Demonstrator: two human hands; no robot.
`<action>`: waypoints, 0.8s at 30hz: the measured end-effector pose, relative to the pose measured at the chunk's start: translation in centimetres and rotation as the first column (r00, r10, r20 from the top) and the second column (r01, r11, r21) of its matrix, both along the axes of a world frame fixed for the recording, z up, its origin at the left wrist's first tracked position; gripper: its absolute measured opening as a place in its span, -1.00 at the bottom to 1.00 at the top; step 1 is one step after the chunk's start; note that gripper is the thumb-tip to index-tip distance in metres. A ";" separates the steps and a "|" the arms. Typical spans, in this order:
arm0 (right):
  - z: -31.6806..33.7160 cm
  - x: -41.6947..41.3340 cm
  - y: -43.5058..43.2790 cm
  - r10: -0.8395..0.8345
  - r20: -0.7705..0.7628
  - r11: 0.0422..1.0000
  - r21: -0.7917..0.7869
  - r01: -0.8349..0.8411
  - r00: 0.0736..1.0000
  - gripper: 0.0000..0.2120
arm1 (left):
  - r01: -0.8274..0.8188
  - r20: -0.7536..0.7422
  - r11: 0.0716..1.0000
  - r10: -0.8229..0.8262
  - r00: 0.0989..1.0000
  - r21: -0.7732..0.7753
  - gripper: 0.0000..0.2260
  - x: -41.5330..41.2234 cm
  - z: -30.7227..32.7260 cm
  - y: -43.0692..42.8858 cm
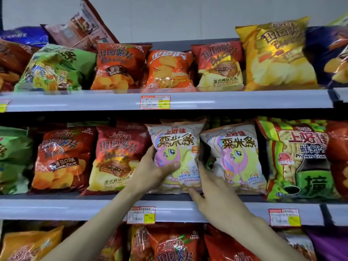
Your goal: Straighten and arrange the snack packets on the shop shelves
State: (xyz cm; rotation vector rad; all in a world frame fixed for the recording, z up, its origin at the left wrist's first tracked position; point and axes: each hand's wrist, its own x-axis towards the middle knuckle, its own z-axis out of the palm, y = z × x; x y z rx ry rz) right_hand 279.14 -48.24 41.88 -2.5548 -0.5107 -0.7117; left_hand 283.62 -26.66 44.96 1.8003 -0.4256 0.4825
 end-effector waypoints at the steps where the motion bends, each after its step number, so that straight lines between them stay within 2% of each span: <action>1: 0.0 0.0 0.0 0.013 -0.008 1.000 0.012 -0.013 1.000 -0.21 | 0.010 -0.015 1.000 -0.010 1.000 0.009 -0.42 -0.1 0.2 0.1; 6: 0.4 -0.2 0.2 0.099 -0.074 0.991 0.095 -0.092 0.992 -0.27 | -0.018 -0.050 0.999 0.021 0.999 0.051 -0.45 -0.7 0.2 0.6; 10: 0.2 -0.1 0.3 0.088 -0.096 0.991 0.110 -0.078 0.991 -0.26 | -0.186 -0.003 0.972 0.188 0.982 0.147 -0.42 -1.4 -0.4 0.0; 13: -0.1 -0.7 0.6 0.081 -0.112 0.996 0.046 -0.076 0.990 -0.19 | -0.260 0.029 0.939 0.260 0.965 0.223 -0.61 -2.8 -0.6 -0.5; 15: 0.0 -1.0 0.6 0.084 -0.115 0.996 0.046 -0.079 0.990 -0.17 | -0.311 0.077 0.902 0.302 0.950 0.299 -0.61 -3.6 -0.7 -0.2; 20: 0.8 -2.6 0.5 -0.013 0.010 1.000 -0.011 0.013 1.000 -0.25 | -0.414 0.183 0.774 0.373 0.910 0.480 -0.48 -5.5 -0.3 1.8; 24: 1.7 -5.1 1.6 -0.145 0.186 0.981 -0.102 0.166 0.972 -0.39 | -0.441 0.231 0.691 0.380 0.896 0.572 -0.54 -7.3 0.0 3.7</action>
